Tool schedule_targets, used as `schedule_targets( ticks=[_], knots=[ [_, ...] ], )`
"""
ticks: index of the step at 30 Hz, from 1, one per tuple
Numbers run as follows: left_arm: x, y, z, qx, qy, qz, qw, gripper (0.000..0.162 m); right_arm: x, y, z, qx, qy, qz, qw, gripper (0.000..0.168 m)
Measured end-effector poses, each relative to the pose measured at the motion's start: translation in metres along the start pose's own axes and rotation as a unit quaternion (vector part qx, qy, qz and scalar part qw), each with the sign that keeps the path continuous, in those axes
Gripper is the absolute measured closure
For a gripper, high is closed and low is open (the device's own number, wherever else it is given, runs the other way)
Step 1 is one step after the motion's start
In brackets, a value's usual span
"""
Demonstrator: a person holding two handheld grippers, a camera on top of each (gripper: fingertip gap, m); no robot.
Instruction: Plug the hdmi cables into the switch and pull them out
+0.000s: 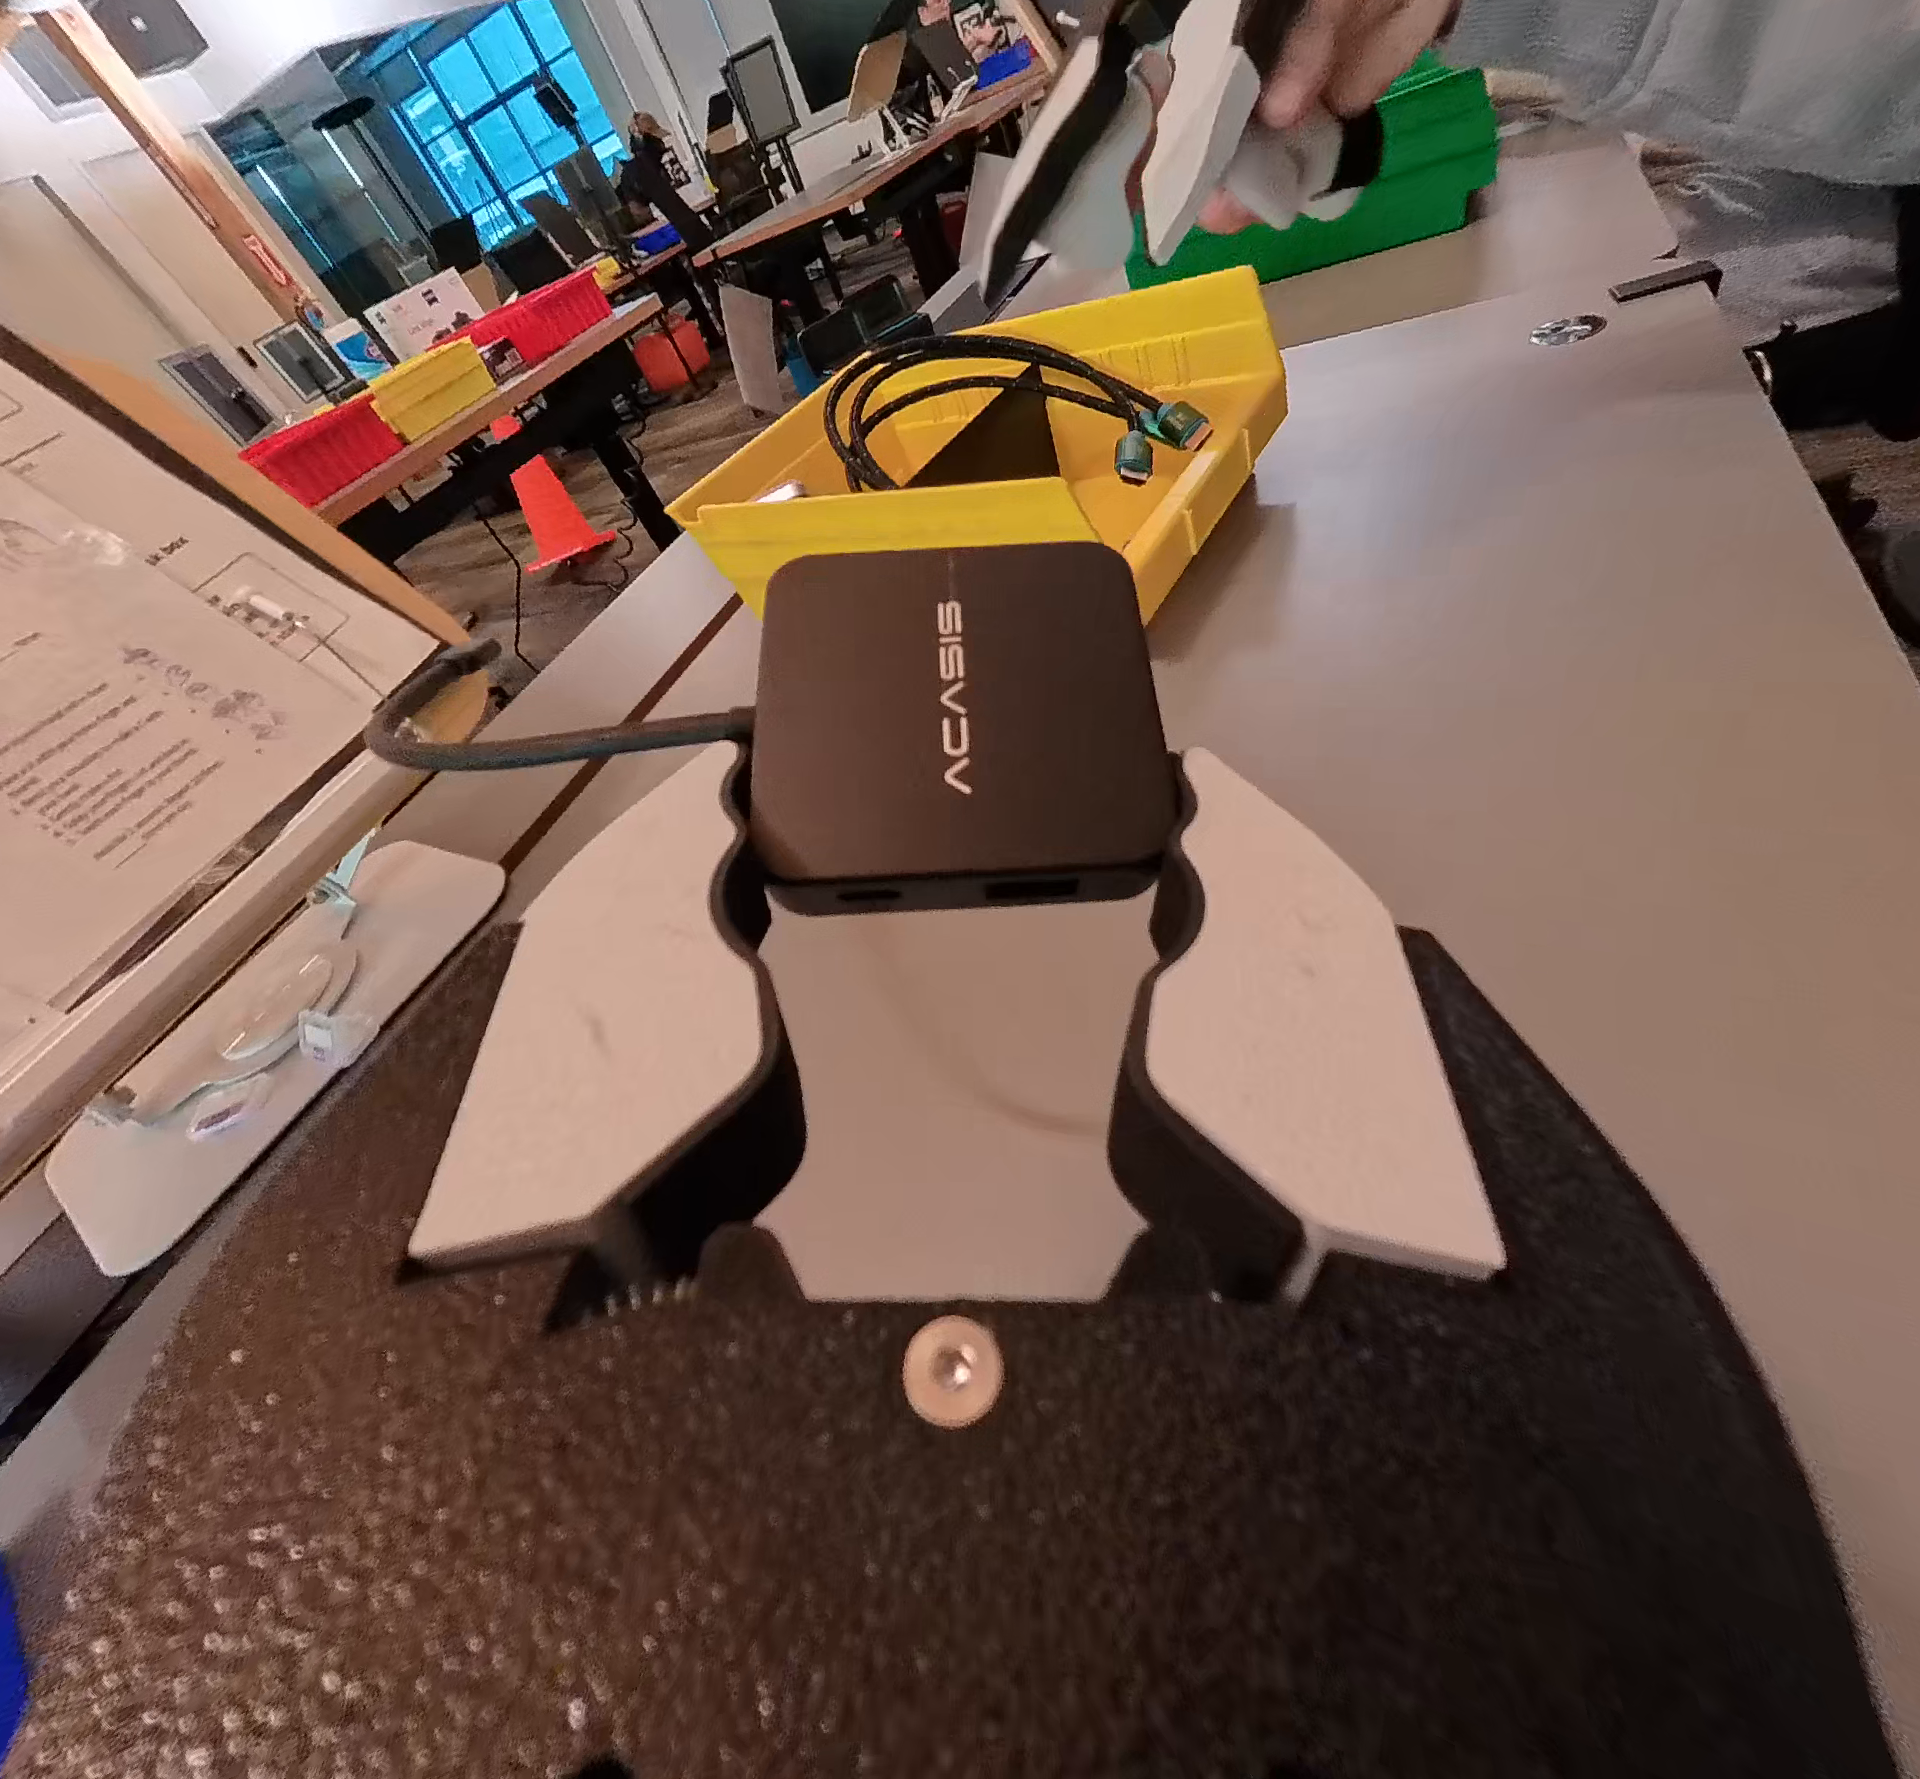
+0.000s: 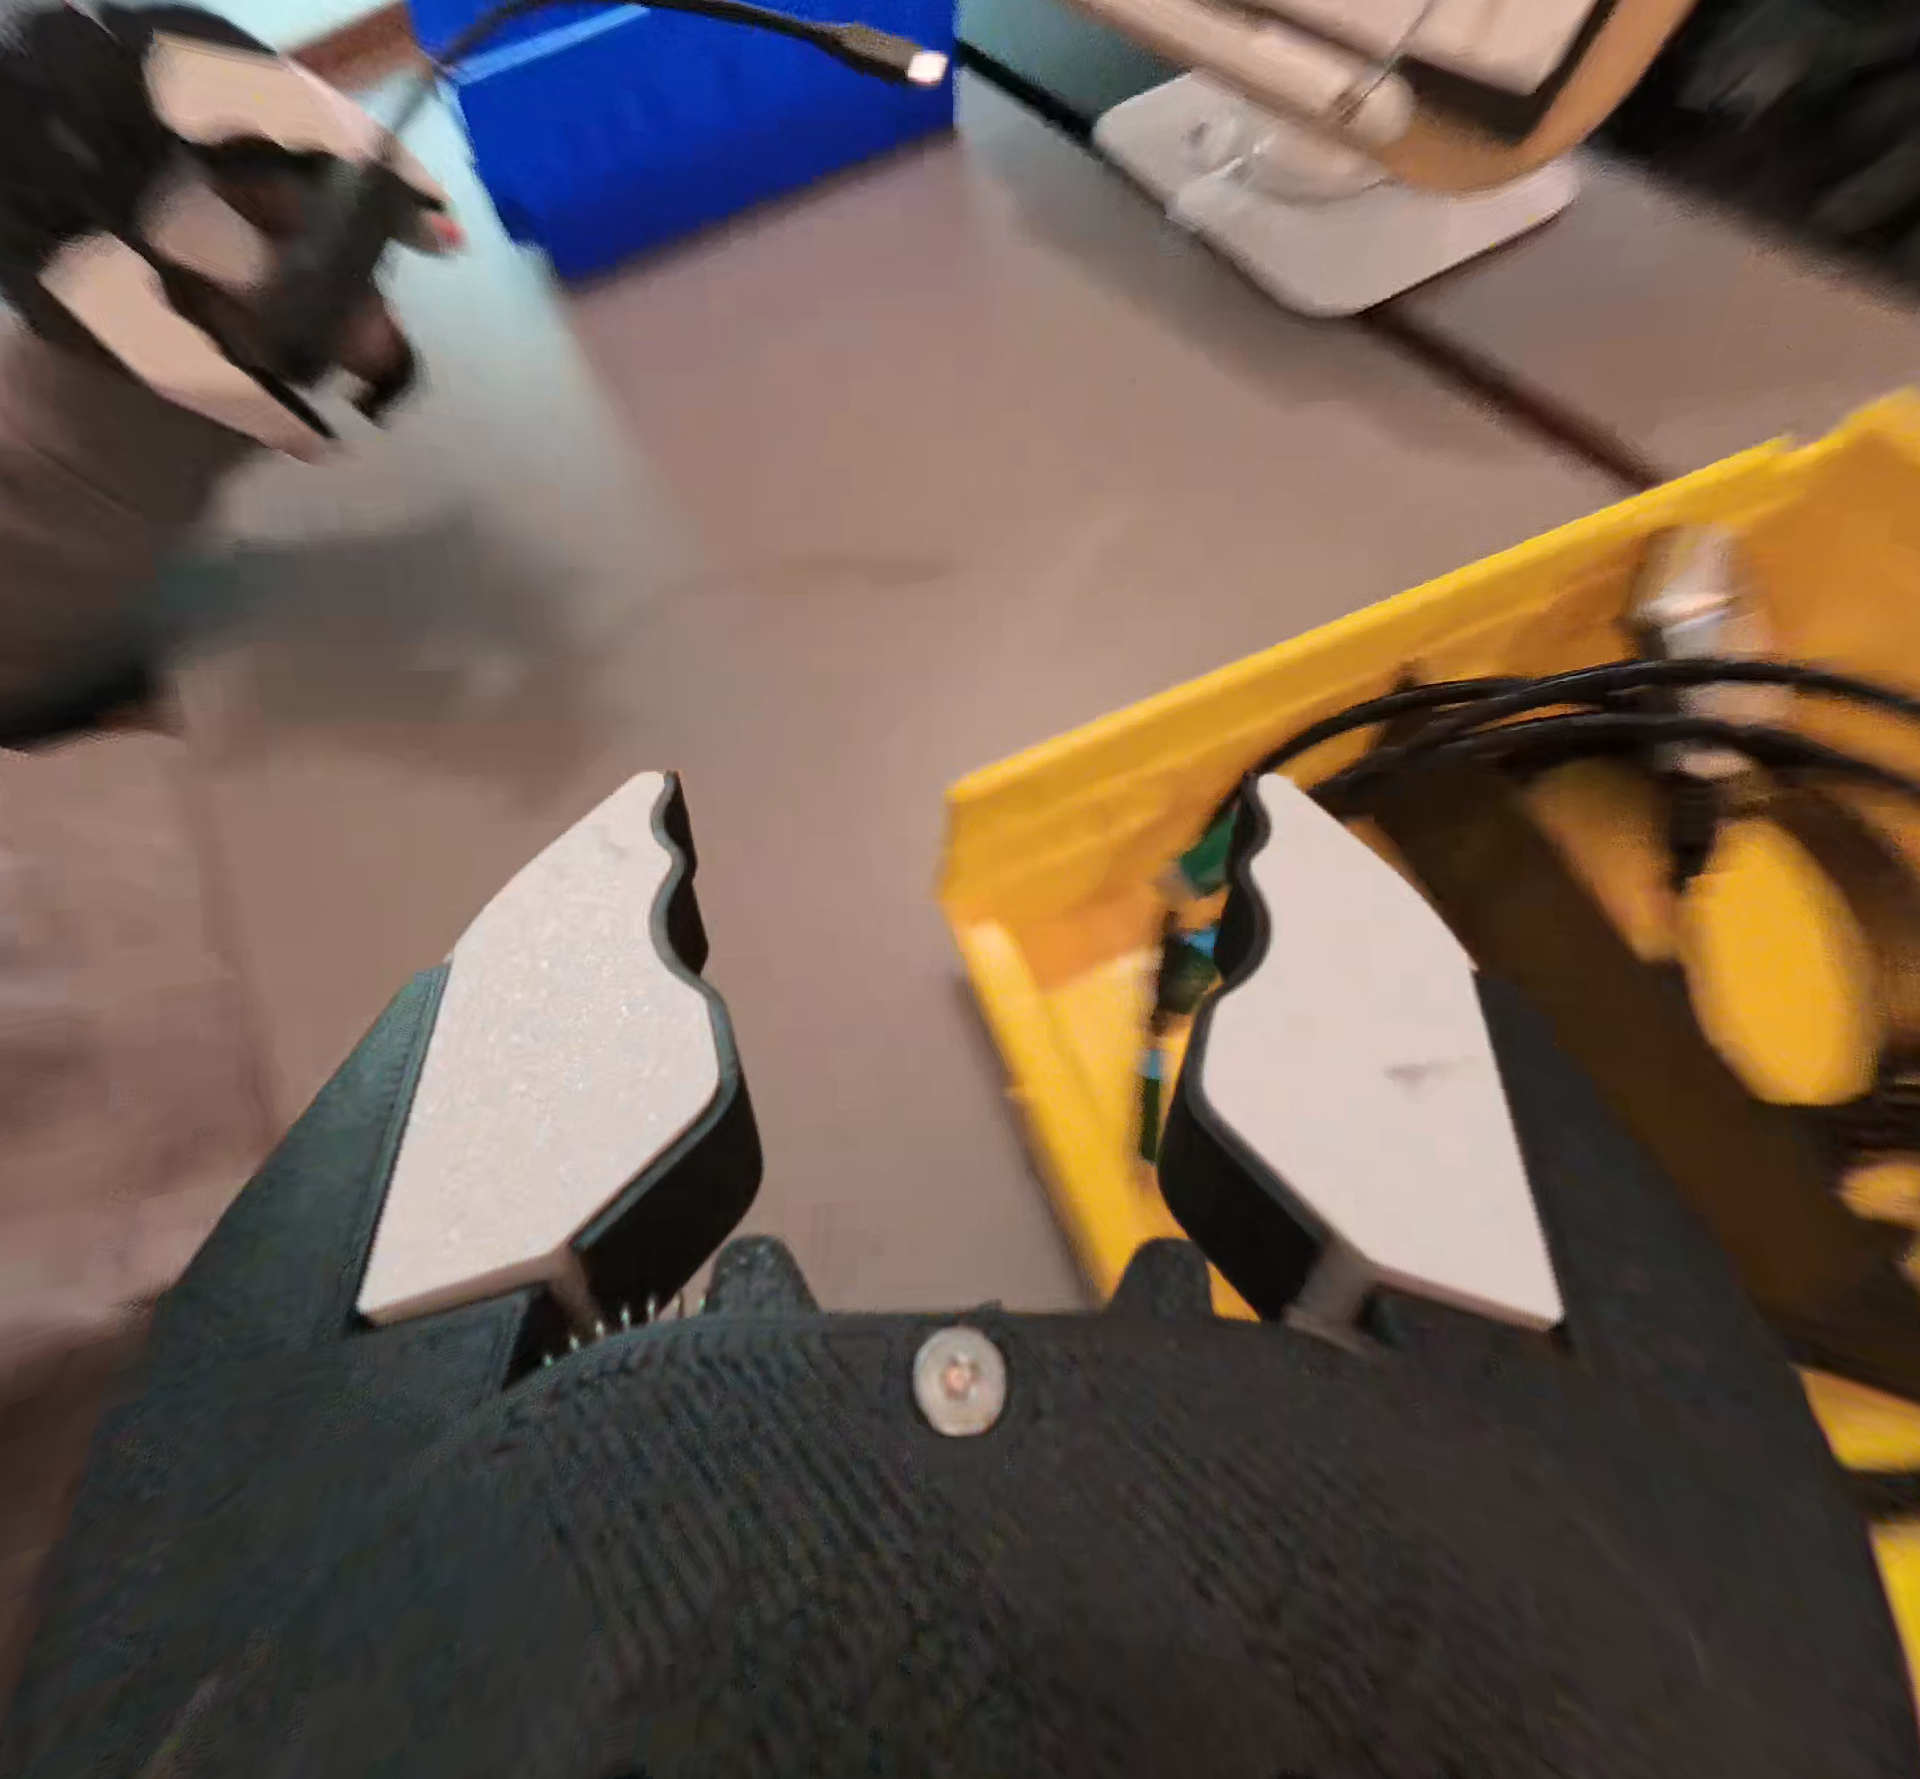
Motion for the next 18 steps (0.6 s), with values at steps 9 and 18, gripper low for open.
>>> schedule_targets(
  ticks=[9, 18],
  knots=[
    [0.016, 0.013, -0.032, 0.001, 0.004, -0.121, 0.993, 0.09, -0.104, 0.025, -0.099, 0.021, 0.277, -0.205, 0.939, 0.079],
    [0.029, 0.007, -0.031, -0.026, 0.033, -0.218, 0.975, 0.09, -0.118, 0.041, -0.129, 0.002, 0.321, -0.127, 0.939, 0.155]
  ],
)
Point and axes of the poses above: each gripper's, where its closed fingertips meet, z back along the fingers, y out of its top, x = y × z across the jaws, the point moved 8 cm from there along z, back along the fingers, and after that the axes turned 3 degrees about z, right-handed, at the moved point
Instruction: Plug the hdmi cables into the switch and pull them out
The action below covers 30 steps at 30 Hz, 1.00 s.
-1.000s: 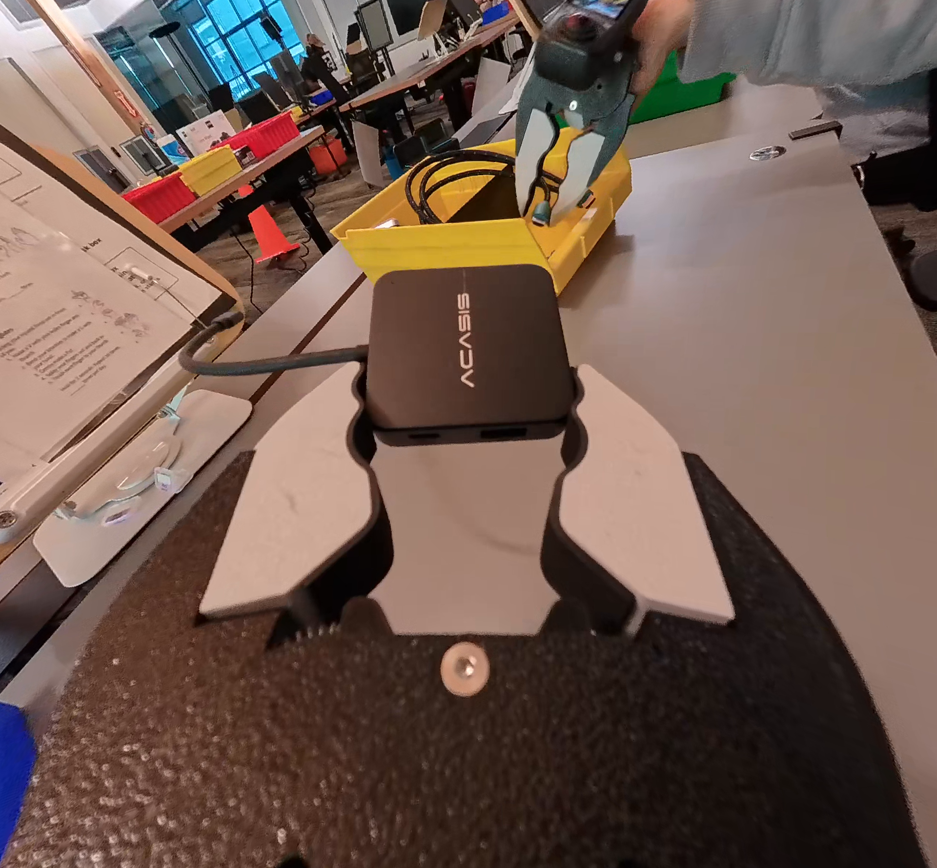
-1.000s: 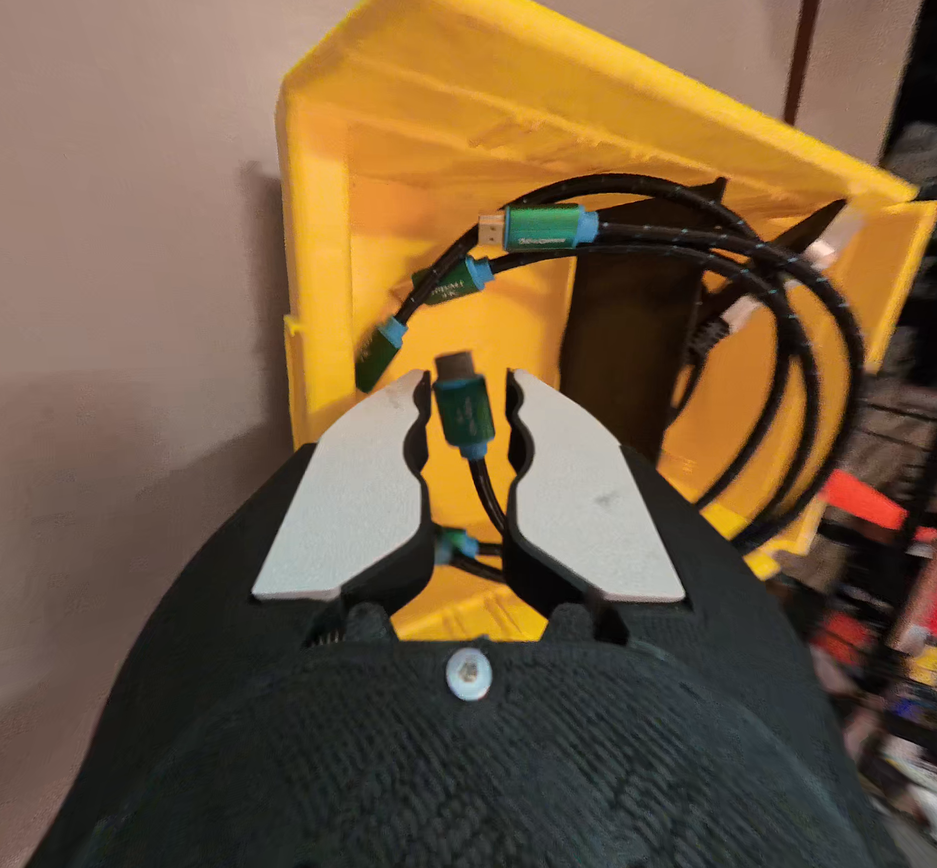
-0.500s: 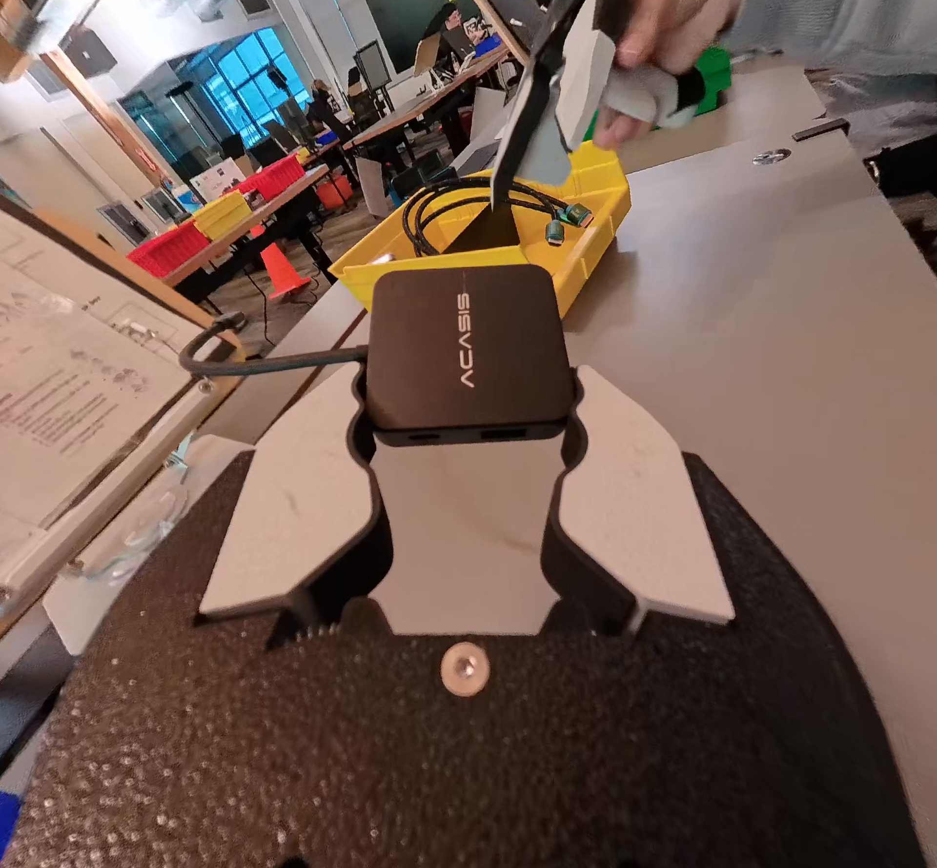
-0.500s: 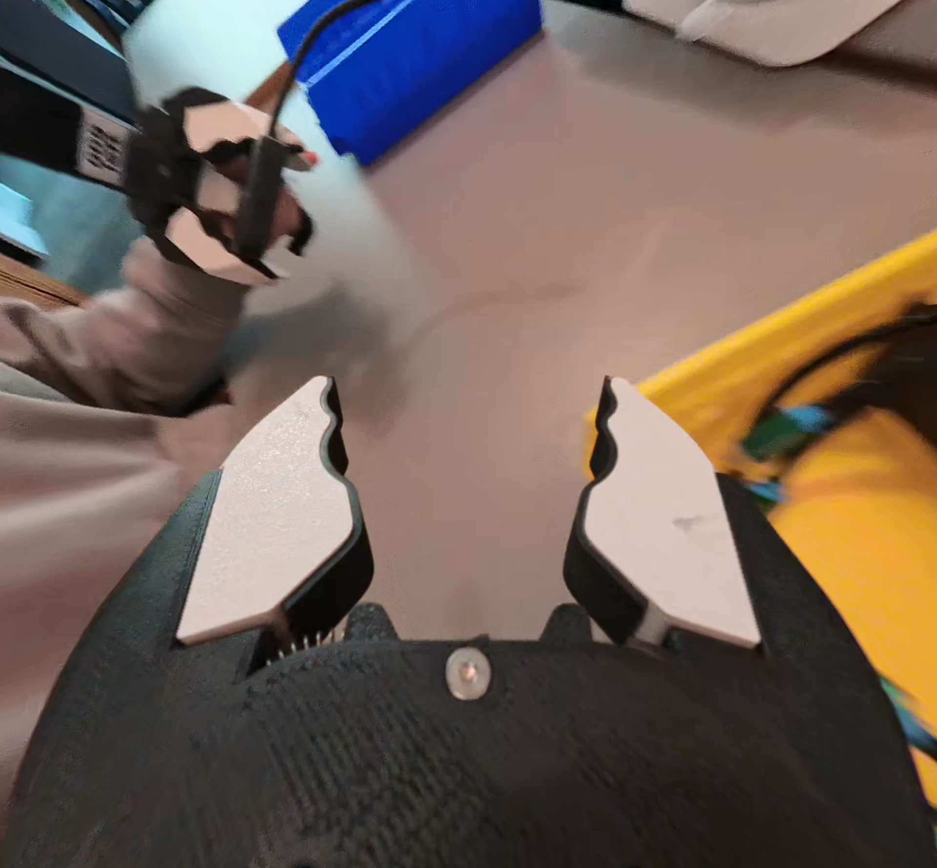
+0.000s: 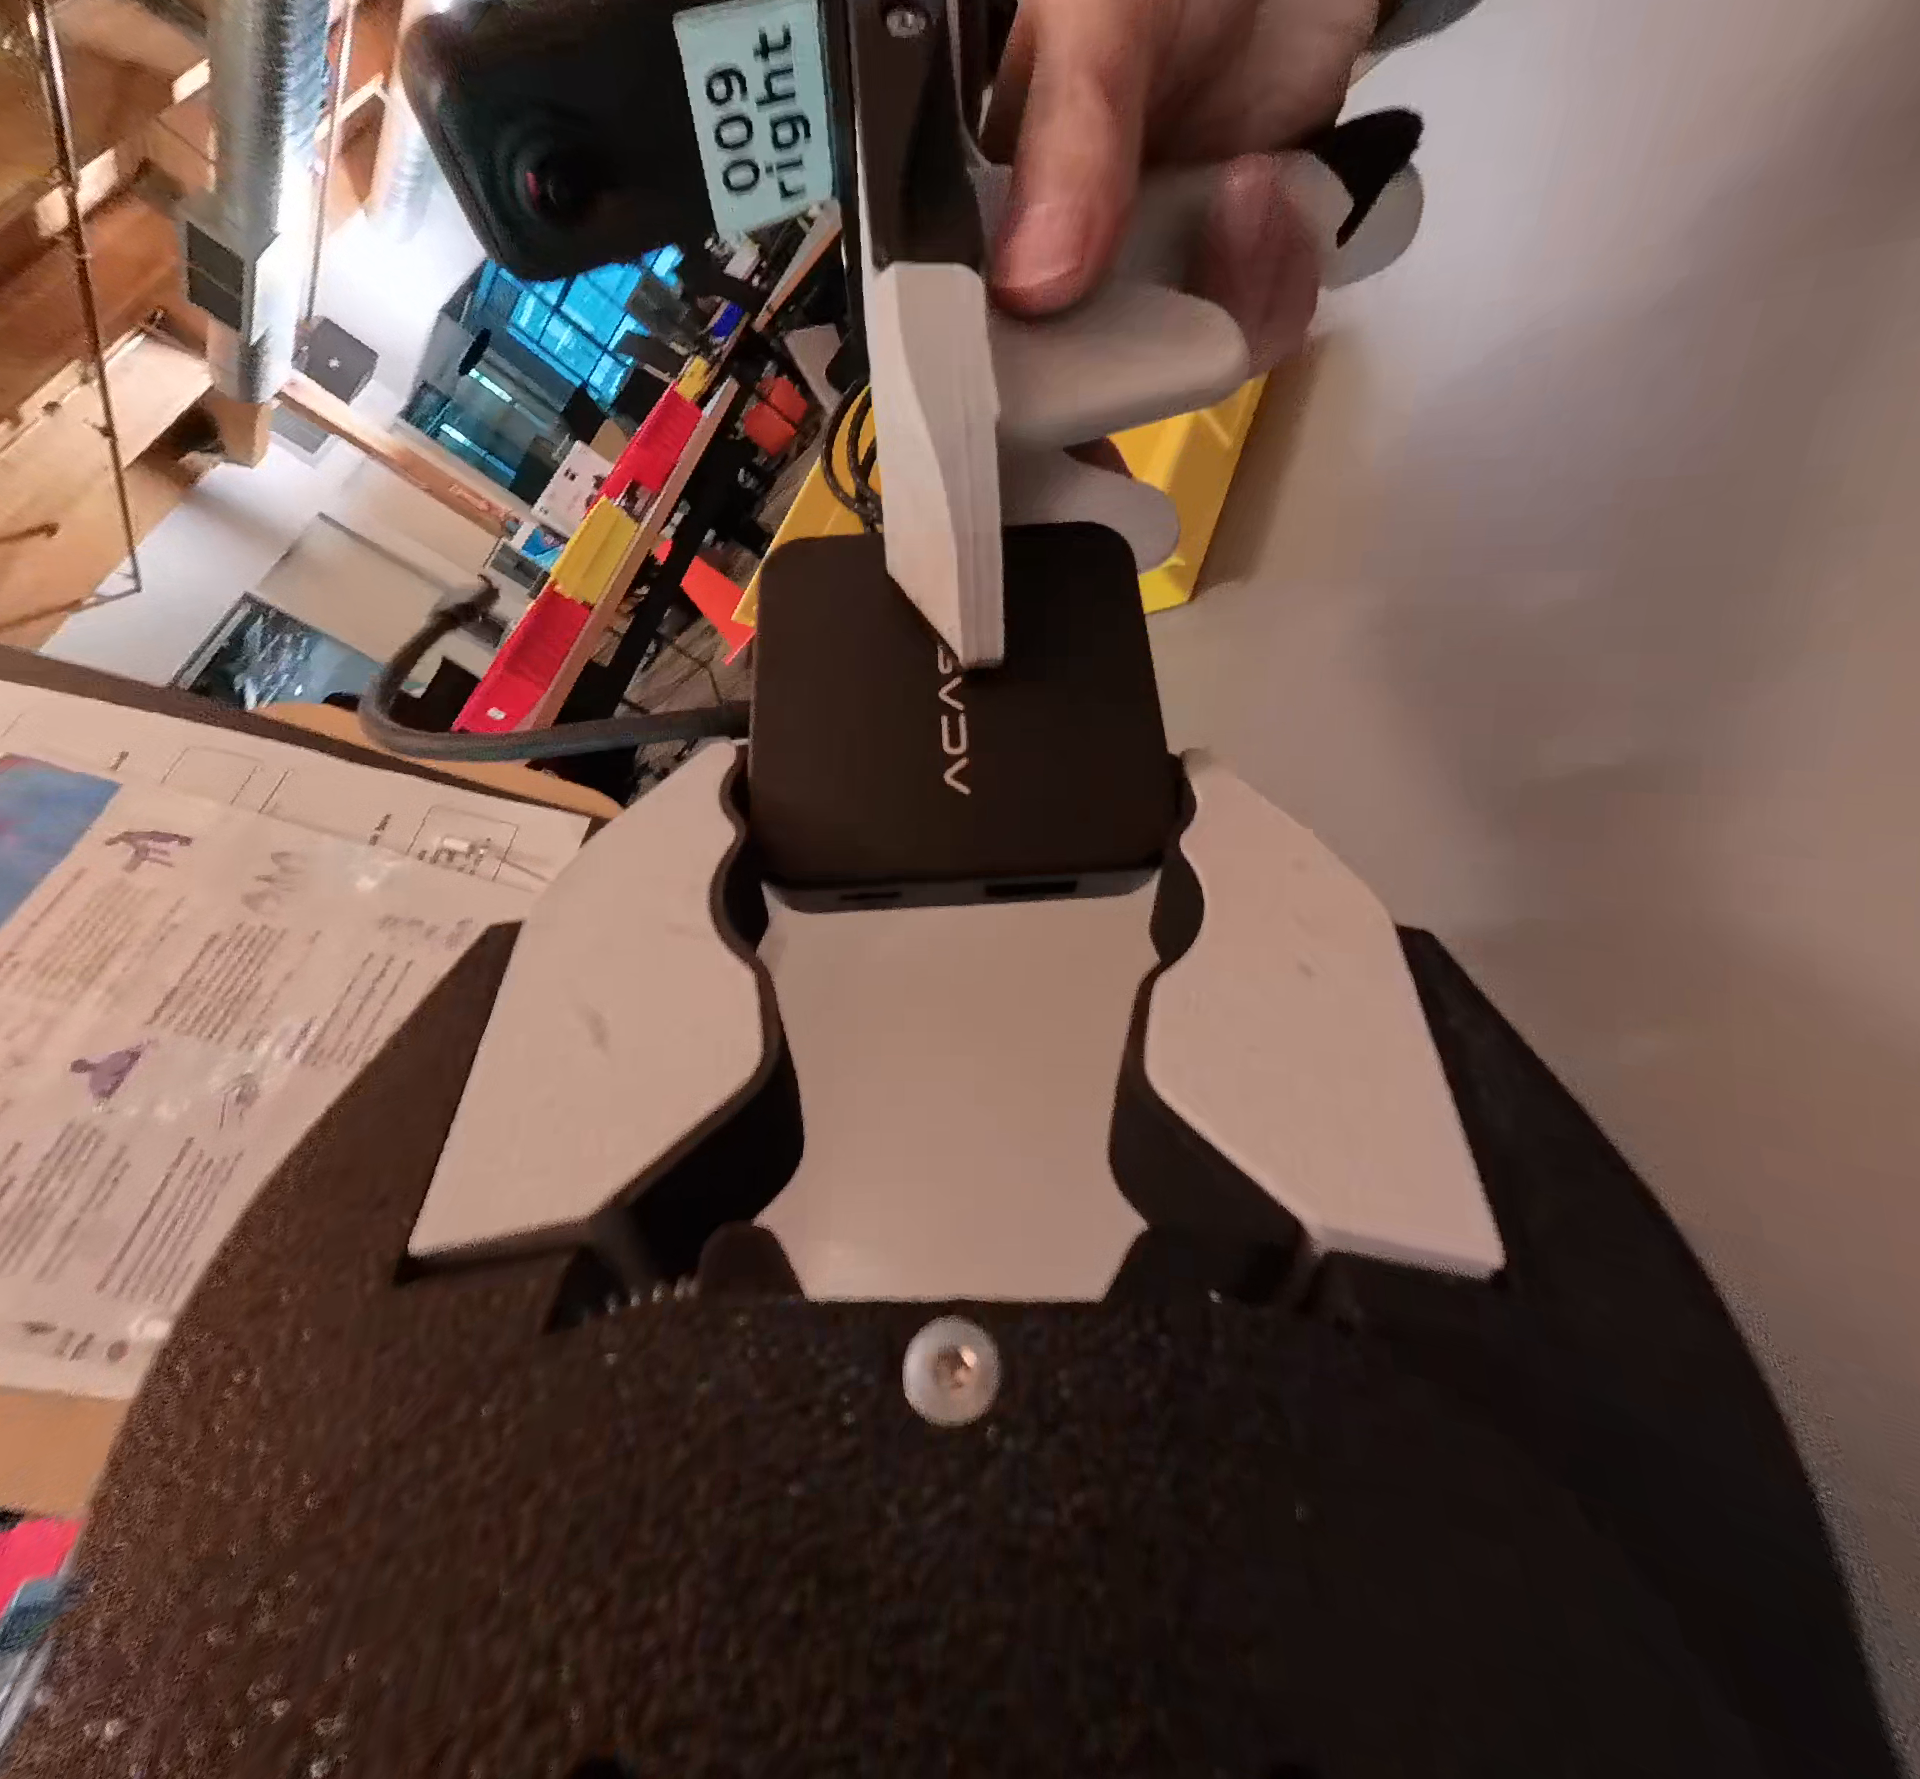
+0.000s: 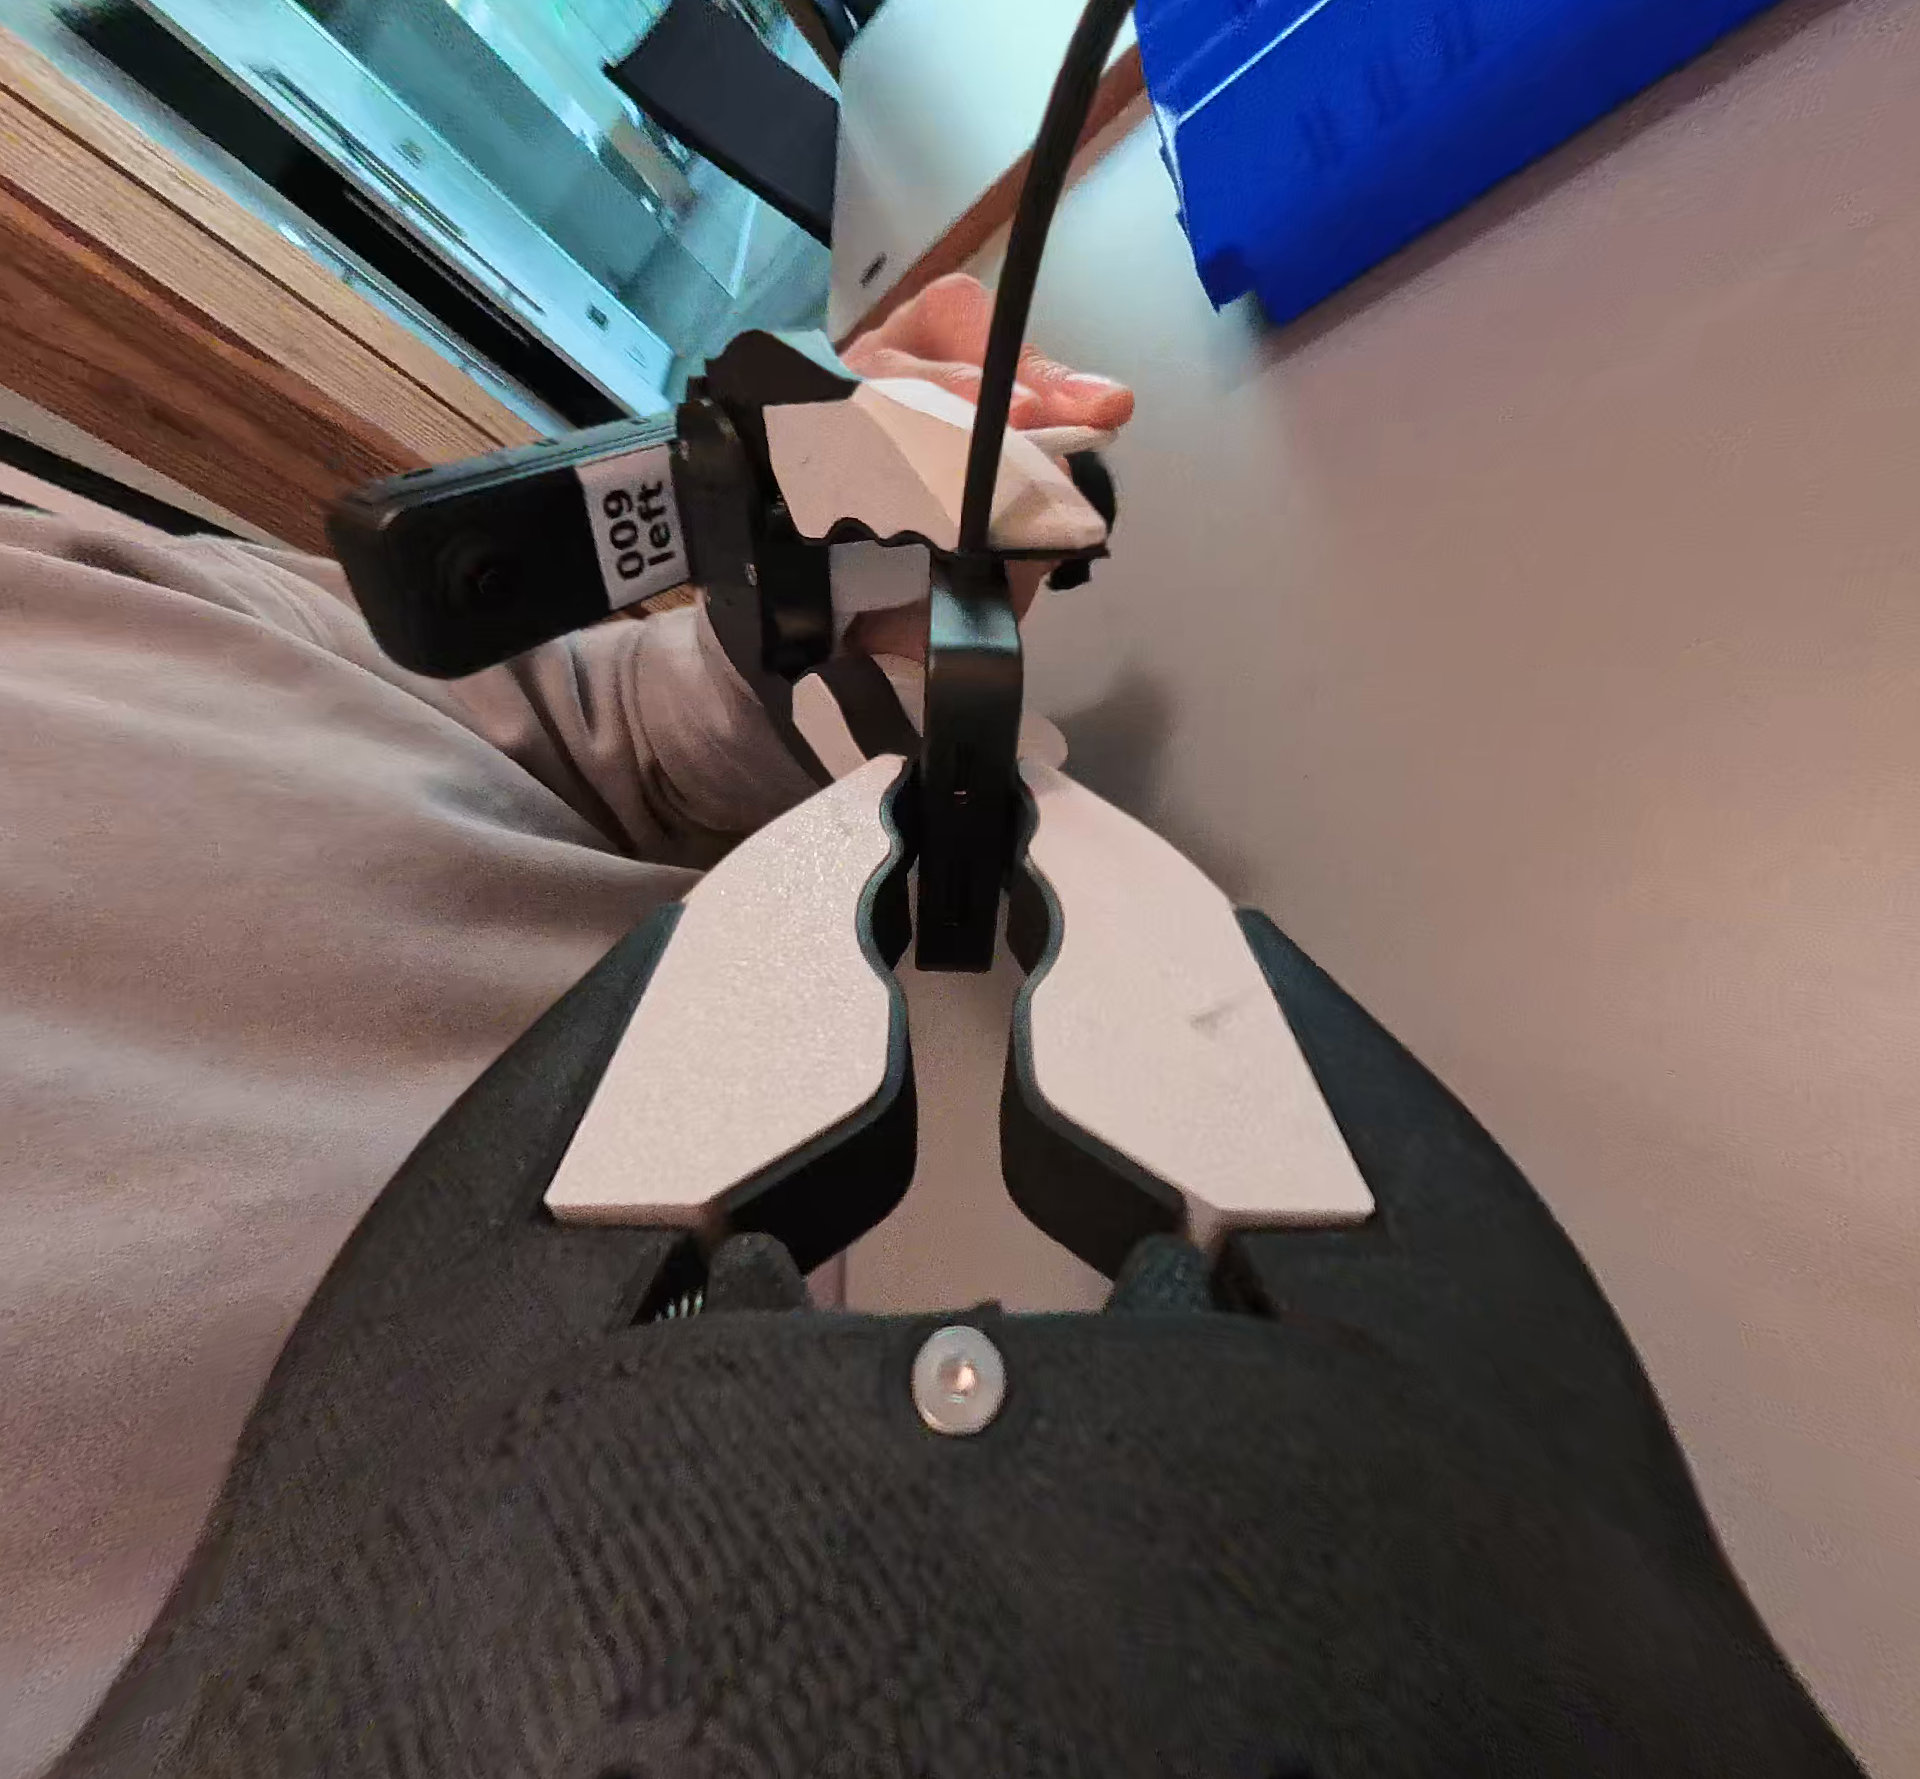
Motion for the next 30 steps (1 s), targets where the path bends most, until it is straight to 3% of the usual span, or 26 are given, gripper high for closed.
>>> schedule_targets(
  ticks=[4, 7, 9, 12, 14, 15, 18, 20, 23, 26, 30],
  knots=[
    [0.003, -0.006, 0.004, 0.027, 0.021, 0.044, 0.998, 0.089, 0.002, 0.008, 0.016, -0.044, -0.073, 0.075, 0.994, 0.155],
    [-0.004, -0.007, 0.018, 0.067, 0.047, 0.101, 0.992, 0.089, 0.015, 0.035, 0.079, -0.088, -0.201, 0.168, 0.961, 0.155],
    [-0.007, -0.012, 0.026, 0.069, 0.051, 0.128, 0.988, 0.091, 0.028, 0.059, 0.137, -0.142, -0.332, 0.241, 0.901, 0.154],
    [-0.007, -0.021, 0.033, 0.059, 0.059, 0.146, 0.986, 0.098, 0.061, 0.092, 0.227, -0.245, -0.508, 0.282, 0.776, 0.154],
    [-0.005, -0.024, 0.035, 0.054, 0.062, 0.155, 0.984, 0.1, 0.09, 0.098, 0.27, -0.333, -0.553, 0.299, 0.703, 0.154],
    [-0.003, -0.025, 0.036, 0.055, 0.062, 0.16, 0.984, 0.1, 0.106, 0.095, 0.286, -0.372, -0.563, 0.291, 0.678, 0.154],
    [0.001, -0.027, 0.037, 0.049, 0.063, 0.165, 0.983, 0.107, 0.148, 0.077, 0.313, -0.447, -0.564, 0.257, 0.644, 0.154],
    [0.001, -0.03, 0.038, 0.048, 0.073, 0.164, 0.982, 0.116, 0.168, 0.066, 0.317, -0.459, -0.568, 0.239, 0.641, 0.154],
    [-0.001, -0.035, 0.041, 0.047, 0.069, 0.196, 0.977, 0.116, 0.185, 0.054, 0.304, -0.443, -0.54, 0.239, 0.675, 0.154],
    [-0.004, -0.036, 0.043, 0.046, 0.064, 0.219, 0.973, 0.116, 0.197, 0.038, 0.304, -0.478, -0.522, 0.201, 0.677, 0.154],
    [-0.003, -0.034, 0.04, 0.038, 0.047, 0.232, 0.971, 0.116, 0.201, 0.03, 0.309, -0.427, -0.547, 0.18, 0.697, 0.128]
  ],
)
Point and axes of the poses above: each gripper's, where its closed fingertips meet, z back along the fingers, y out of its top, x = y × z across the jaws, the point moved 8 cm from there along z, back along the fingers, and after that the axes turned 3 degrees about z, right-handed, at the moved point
